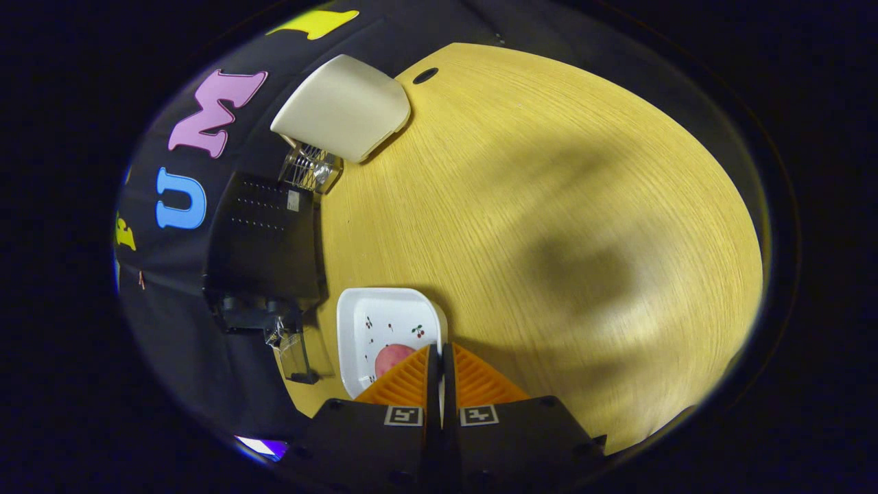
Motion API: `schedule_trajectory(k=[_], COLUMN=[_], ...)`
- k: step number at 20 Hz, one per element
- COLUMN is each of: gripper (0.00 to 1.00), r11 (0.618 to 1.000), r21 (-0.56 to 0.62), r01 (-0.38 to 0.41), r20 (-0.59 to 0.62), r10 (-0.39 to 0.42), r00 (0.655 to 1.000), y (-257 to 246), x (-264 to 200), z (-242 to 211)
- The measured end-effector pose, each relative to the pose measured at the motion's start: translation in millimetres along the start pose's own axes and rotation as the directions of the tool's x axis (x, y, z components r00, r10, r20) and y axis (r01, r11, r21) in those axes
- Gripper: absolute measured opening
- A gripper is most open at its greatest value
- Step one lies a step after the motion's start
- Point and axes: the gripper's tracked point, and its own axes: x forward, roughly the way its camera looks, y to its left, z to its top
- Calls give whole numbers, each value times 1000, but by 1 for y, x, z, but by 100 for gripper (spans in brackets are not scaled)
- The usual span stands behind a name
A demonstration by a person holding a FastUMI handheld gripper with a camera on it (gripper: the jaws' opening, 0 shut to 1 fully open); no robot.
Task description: Open the toaster oven, put the food inside, and close the toaster oven door.
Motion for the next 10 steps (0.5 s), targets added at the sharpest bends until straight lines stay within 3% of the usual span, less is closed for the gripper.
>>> schedule_trajectory(k=[4, 10], gripper=[6, 5], r11=[998, 996], r21=[64, 61], r01=[-18, -59], r20=[34, 109], r10=[16, 52], r00=[999, 993], y=[7, 45], x=[-19, -47], z=[-2, -20])
